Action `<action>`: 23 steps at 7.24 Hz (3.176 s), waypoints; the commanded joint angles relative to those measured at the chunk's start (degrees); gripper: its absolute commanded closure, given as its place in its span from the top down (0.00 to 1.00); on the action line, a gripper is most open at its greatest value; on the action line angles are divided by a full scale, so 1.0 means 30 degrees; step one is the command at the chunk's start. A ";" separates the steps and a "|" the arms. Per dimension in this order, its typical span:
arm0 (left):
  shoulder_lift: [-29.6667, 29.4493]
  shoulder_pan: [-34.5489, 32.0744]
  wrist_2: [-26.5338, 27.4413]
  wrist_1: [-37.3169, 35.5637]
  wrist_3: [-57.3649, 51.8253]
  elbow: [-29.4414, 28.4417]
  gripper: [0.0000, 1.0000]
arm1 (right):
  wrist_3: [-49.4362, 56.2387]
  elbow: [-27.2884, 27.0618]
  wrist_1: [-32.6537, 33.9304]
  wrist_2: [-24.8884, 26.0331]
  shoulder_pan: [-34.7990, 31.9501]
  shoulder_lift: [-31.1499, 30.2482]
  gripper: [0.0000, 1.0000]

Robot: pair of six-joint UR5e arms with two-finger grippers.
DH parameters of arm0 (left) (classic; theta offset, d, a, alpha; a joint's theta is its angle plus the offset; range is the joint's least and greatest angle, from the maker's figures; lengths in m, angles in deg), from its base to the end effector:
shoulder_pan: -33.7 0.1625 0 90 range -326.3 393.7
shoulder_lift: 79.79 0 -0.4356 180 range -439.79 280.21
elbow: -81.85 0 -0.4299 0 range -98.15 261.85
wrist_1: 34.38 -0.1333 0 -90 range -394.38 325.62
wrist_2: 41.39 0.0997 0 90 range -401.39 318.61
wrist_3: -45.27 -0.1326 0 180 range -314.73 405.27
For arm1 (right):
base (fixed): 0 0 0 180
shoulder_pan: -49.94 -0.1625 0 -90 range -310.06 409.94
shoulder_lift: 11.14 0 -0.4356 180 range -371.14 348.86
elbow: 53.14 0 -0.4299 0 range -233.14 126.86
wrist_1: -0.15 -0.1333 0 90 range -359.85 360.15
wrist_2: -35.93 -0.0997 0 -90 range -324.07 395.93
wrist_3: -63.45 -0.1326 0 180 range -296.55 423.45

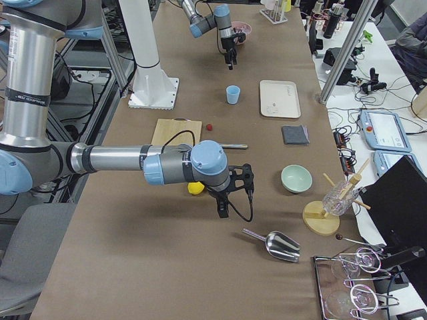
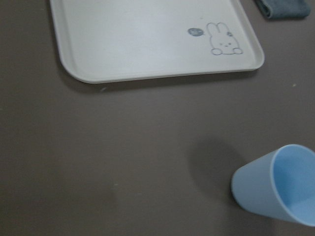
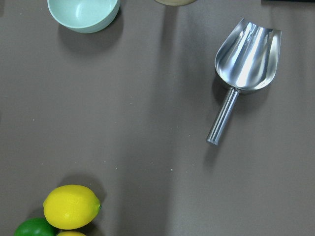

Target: Mash ice and strawberries in cup

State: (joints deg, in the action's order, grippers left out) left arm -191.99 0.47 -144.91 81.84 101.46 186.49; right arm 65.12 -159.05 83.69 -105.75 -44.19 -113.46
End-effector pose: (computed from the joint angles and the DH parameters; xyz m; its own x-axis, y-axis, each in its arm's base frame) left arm 0.5033 -0.4520 0.2776 0.5144 0.3098 -0.7997 0.0870 0.9088 0.4081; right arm 0.0615 -0.4454 0.6247 0.6301 -0.1205 0.7671 -0.0526 0.9790 0.1969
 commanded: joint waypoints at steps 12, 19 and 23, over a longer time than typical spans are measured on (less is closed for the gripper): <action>0.6373 -0.8877 -0.6099 0.0400 -1.6650 -0.3002 0.99 | 0.0030 -0.0058 -0.0074 0.0030 0.0029 0.0063 1.00; 0.6666 -0.8847 -0.7613 0.0693 -1.4728 -0.2887 0.98 | 0.0030 -0.0058 -0.0074 0.0059 0.0058 0.0063 1.00; 0.6637 -0.8730 -0.7623 0.1428 -1.4452 -0.3443 0.98 | 0.0030 -0.0058 -0.0074 0.0059 0.0058 0.0063 1.00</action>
State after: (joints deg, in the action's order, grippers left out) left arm -172.01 -25.76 -167.79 86.01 58.02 176.38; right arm 65.21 -159.22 83.47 -105.57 -44.02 -113.27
